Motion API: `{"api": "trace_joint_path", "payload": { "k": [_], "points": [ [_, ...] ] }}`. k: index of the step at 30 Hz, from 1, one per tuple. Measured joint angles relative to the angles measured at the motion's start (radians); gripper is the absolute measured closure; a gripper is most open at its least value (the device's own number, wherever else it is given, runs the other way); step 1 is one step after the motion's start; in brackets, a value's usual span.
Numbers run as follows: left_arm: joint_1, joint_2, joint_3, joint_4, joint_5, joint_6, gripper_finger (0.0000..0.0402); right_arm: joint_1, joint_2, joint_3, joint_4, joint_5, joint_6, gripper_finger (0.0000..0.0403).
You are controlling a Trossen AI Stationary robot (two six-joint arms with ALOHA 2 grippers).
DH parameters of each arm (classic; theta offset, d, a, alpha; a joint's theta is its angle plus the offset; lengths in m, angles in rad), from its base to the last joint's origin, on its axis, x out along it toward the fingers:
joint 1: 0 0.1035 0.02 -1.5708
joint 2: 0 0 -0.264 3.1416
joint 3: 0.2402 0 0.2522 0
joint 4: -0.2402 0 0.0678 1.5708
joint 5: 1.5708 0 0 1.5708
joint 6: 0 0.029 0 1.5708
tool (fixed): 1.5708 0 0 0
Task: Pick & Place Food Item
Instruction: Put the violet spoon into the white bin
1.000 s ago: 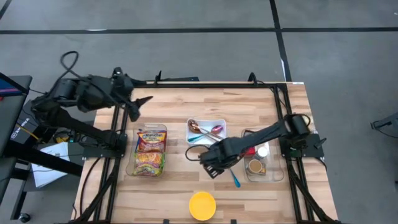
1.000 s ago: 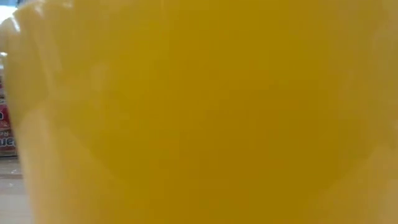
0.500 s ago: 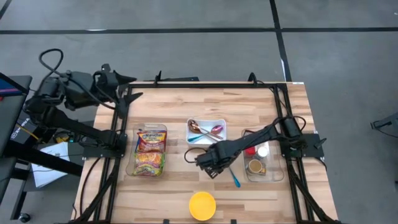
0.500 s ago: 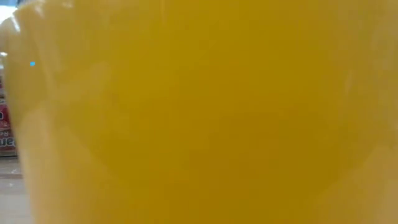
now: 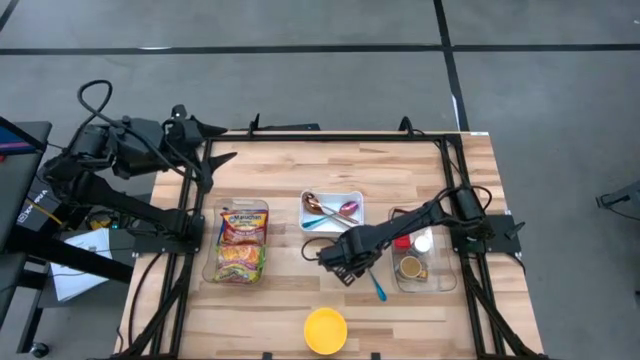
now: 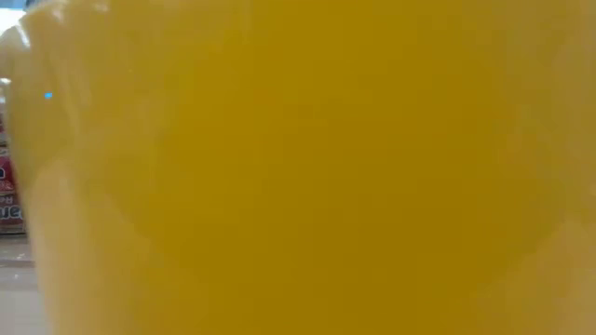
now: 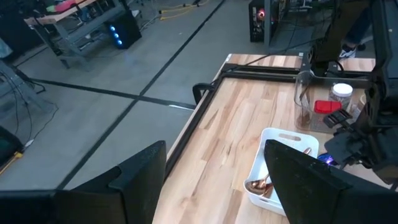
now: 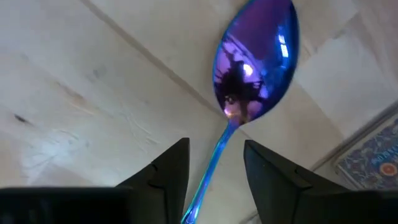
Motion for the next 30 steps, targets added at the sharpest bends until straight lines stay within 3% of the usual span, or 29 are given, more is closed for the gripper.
{"api": "trace_joint_path", "payload": {
  "k": [11,21,30],
  "points": [
    [0.000,0.000,0.000,0.000,0.003,0.000,0.0137,0.016,-0.006,-0.063,0.083,0.022,0.046,0.0270],
    [0.000,0.000,0.000,0.000,0.026,0.000,0.0137,0.016,0.000,-0.023,0.190,0.010,0.056,0.0270],
    [0.000,0.000,0.000,0.000,0.026,-0.003,0.0137,0.016,-0.002,0.060,-0.013,0.125,0.076,0.0270]
  ]
}}
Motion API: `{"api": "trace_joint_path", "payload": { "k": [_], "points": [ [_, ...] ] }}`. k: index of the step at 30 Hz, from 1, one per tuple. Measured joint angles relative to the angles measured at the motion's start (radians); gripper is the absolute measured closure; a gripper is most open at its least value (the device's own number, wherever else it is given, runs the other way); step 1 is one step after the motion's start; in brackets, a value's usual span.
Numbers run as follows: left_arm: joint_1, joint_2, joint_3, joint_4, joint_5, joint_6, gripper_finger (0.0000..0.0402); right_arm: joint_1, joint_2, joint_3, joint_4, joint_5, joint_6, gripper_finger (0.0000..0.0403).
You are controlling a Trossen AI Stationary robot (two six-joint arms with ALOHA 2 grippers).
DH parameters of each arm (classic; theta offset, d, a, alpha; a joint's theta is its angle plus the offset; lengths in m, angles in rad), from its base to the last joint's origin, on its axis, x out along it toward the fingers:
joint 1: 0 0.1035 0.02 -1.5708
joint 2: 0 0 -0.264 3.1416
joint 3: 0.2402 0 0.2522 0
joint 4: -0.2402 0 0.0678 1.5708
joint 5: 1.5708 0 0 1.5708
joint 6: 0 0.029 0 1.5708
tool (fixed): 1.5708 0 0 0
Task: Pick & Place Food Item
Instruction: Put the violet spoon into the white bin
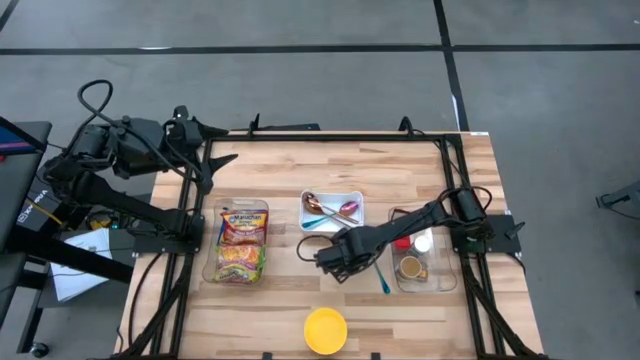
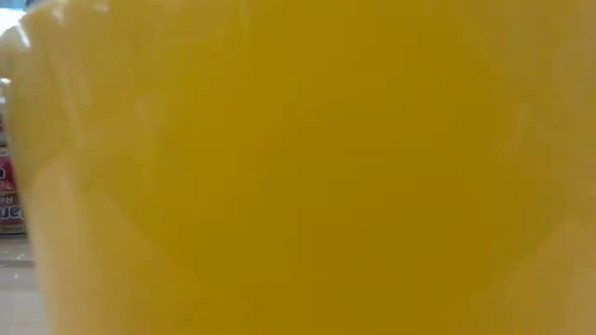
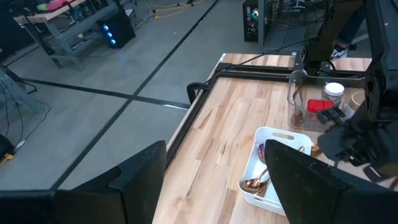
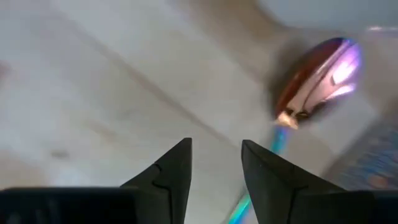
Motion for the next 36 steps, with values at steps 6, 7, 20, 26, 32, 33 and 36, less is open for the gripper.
{"api": "trace_joint_path", "payload": {
  "k": [6,7,20,26,32,33,36],
  "points": [
    [0.000,0.000,0.000,0.000,0.000,0.000,0.0137,-0.011,0.000,0.000,-0.067,0.037,0.008,0.0270],
    [0.000,0.000,0.000,0.000,0.000,0.000,0.0137,-0.014,0.000,0.000,-0.071,0.039,0.005,0.0270],
    [0.000,0.000,0.000,0.000,0.024,-0.001,0.0137,0.028,0.001,-0.049,-0.068,0.037,0.097,0.0270],
    [0.000,0.000,0.000,0.000,0.027,0.002,0.0137,0.054,0.002,-0.090,-0.073,0.004,0.136,0.0270],
    [0.000,0.000,0.000,0.000,0.032,-0.001,0.0137,0.057,0.001,-0.126,-0.020,0.004,0.110,0.0270],
    [0.000,0.000,0.000,0.000,0.042,-0.002,0.0137,0.057,0.002,-0.136,-0.016,0.003,0.110,0.0270],
    [0.000,0.000,0.000,0.000,0.048,-0.004,0.0137,0.057,0.002,-0.143,-0.025,0.001,0.109,0.0270]
  ]
}}
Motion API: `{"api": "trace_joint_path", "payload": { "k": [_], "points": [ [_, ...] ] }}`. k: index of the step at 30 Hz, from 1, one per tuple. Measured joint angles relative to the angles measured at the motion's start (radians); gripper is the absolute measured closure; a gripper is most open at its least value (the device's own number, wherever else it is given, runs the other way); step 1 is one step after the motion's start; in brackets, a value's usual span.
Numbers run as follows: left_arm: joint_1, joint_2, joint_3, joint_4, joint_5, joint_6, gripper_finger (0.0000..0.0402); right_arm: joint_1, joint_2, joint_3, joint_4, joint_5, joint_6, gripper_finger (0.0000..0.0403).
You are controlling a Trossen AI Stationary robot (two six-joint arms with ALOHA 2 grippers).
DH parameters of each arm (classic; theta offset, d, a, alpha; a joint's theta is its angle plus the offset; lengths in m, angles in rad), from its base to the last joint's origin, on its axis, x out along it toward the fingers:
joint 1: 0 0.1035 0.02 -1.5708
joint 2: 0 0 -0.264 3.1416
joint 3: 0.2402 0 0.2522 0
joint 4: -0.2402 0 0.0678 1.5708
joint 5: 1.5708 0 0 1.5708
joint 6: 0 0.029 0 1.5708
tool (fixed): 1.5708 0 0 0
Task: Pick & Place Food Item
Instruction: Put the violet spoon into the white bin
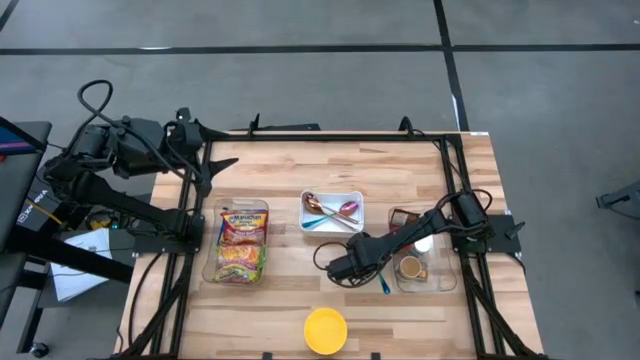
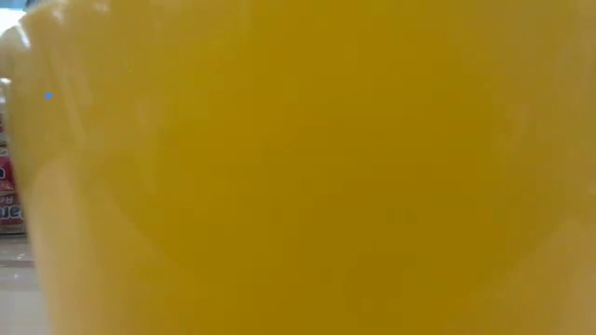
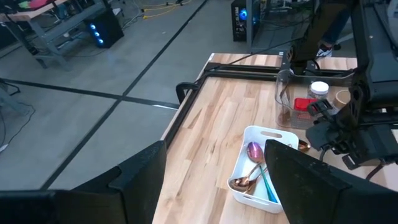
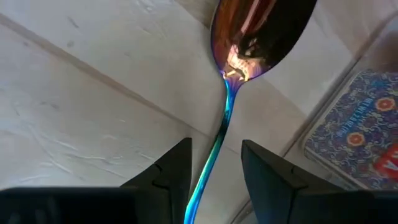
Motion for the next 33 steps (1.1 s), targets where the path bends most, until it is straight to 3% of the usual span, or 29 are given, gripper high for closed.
{"api": "trace_joint_path", "payload": {
  "k": [16,33],
  "points": [
    [0.000,-0.002,0.000,0.000,0.046,-0.024,0.0137,-0.019,-0.011,-0.074,0.127,-0.020,-0.026,0.0271],
    [0.000,-0.002,0.000,0.000,0.046,-0.023,0.0137,-0.016,0.002,0.049,0.240,-0.033,-0.060,0.0271]
  ]
}}
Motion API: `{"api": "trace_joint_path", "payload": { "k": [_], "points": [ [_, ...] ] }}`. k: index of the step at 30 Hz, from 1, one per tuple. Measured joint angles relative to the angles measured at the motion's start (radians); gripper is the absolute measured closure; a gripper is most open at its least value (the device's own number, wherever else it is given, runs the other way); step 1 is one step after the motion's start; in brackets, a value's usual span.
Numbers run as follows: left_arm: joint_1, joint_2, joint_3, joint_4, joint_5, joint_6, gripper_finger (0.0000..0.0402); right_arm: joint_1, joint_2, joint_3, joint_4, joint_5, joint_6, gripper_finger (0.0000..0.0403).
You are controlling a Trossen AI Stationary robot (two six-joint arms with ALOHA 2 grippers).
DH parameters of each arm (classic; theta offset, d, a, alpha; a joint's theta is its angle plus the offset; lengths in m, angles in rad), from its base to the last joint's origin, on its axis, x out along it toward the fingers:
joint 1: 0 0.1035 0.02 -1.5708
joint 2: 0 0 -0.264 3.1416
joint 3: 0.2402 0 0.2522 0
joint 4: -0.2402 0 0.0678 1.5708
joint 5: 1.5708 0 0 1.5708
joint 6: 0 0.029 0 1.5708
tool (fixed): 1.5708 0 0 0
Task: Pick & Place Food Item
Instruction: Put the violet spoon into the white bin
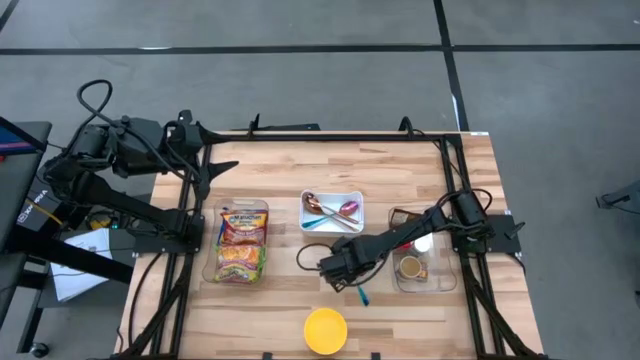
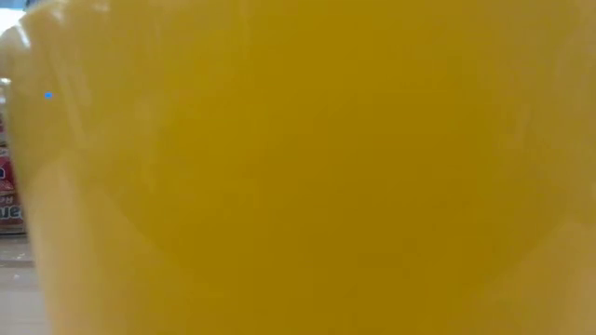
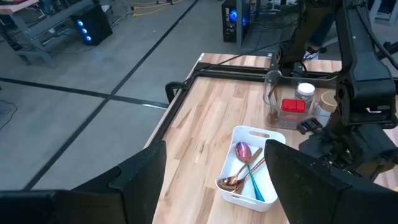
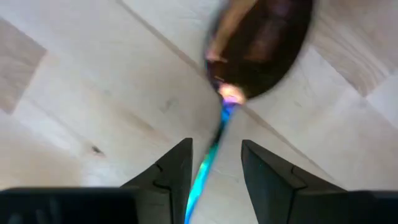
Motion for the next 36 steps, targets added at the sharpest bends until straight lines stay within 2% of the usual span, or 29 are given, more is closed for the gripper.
{"api": "trace_joint_path", "payload": {
  "k": [10,21,30,36],
  "points": [
    [0.000,0.000,0.000,0.000,0.000,0.010,0.0137,0.000,-0.001,0.023,-0.012,0.005,0.008,0.0271],
    [0.000,0.000,0.000,0.000,0.003,0.046,0.0137,-0.017,-0.001,0.005,0.054,0.009,0.041,0.0271],
    [0.000,0.000,0.000,-0.001,0.024,0.046,0.0137,-0.028,-0.008,-0.058,0.116,-0.054,0.080,0.0271],
    [0.000,0.000,0.000,-0.001,0.029,0.046,0.0137,-0.018,-0.007,-0.059,0.112,-0.066,0.110,0.0304]
  ]
}}
